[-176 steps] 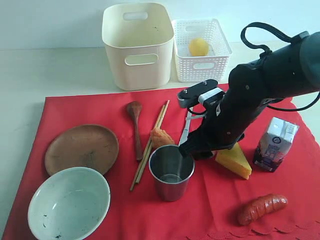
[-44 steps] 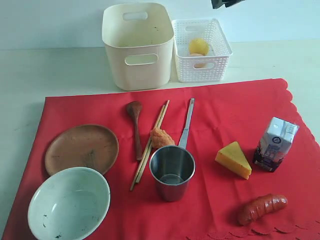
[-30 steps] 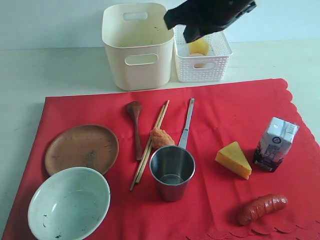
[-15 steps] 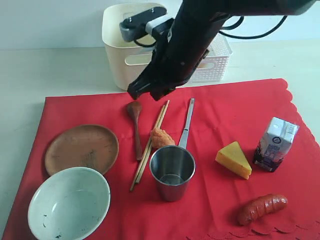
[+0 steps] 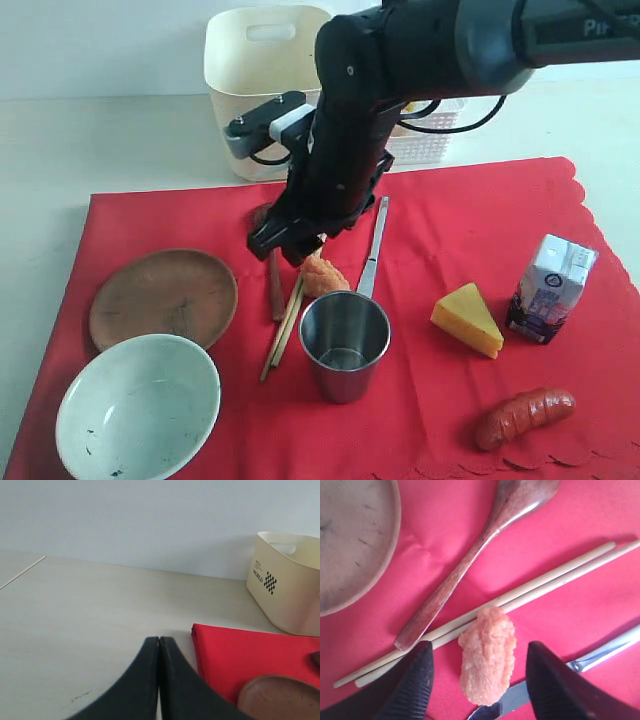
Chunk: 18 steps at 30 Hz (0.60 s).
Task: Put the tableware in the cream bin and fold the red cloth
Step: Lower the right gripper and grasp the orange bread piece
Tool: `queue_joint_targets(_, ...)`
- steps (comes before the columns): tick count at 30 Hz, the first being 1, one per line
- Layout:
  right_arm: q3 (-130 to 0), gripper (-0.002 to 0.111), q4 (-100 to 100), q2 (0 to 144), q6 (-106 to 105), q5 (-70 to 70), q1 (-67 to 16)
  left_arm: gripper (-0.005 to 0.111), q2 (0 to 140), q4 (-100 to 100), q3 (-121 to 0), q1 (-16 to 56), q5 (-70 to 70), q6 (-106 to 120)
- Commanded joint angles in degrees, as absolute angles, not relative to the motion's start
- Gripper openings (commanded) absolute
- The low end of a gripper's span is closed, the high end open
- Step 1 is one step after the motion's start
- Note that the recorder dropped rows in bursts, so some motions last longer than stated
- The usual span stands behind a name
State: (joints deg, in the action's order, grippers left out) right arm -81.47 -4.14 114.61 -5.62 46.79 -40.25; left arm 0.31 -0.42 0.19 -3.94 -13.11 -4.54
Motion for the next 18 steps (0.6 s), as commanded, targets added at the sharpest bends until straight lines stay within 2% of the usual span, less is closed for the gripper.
queue_joint_targets(1, -81.36, 0.054, -3.72, 117.11, -5.5, 46.65, -40.35, 0.002, 0.0, -0.77, 0.0, -3.96, -12.42, -4.52)
queue_joint_targets(18, -81.36, 0.054, 0.0, 122.2, -2.31, 43.74, -40.35, 0.002, 0.0, -0.77, 0.0, -3.96, -12.42, -4.52)
